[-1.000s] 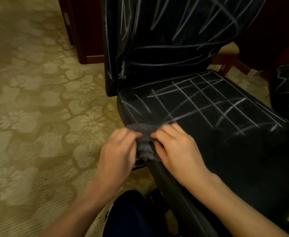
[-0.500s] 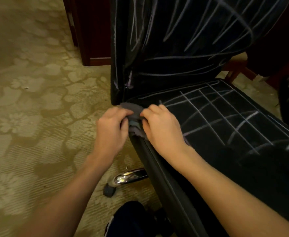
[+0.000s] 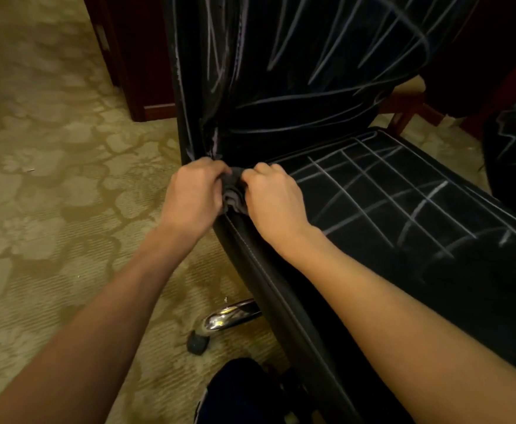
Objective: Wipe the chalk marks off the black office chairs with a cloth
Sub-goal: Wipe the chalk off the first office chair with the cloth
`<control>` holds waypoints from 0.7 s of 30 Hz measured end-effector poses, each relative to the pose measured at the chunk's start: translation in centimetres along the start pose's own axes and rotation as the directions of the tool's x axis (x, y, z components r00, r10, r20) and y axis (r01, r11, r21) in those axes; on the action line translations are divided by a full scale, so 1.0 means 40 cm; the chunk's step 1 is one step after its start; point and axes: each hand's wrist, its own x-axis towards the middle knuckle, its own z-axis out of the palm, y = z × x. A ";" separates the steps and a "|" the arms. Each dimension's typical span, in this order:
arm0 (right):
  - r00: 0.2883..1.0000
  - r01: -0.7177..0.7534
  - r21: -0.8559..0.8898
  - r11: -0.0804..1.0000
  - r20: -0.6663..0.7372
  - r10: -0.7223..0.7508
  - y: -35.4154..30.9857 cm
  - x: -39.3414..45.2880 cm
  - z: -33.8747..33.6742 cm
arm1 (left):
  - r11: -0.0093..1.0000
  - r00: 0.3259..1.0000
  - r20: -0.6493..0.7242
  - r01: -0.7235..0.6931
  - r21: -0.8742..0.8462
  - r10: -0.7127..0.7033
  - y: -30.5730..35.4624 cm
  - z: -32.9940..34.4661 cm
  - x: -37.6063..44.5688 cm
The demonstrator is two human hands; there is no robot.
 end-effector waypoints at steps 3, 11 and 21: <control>1.000 0.009 0.000 1.000 -0.006 -0.009 0.025 -0.039 -0.016 | 0.995 0.992 0.074 -0.100 0.008 0.099 0.022 -0.006 0.007; 0.997 -0.081 0.083 0.993 0.000 0.081 0.120 -0.467 -0.178 | 0.864 0.839 0.237 -0.434 -0.254 0.490 0.254 -0.018 -0.223; 0.966 -0.258 -0.063 0.964 -0.020 0.257 0.197 -0.199 -0.087 | 0.959 0.919 0.286 -0.282 0.001 0.270 0.278 0.063 0.025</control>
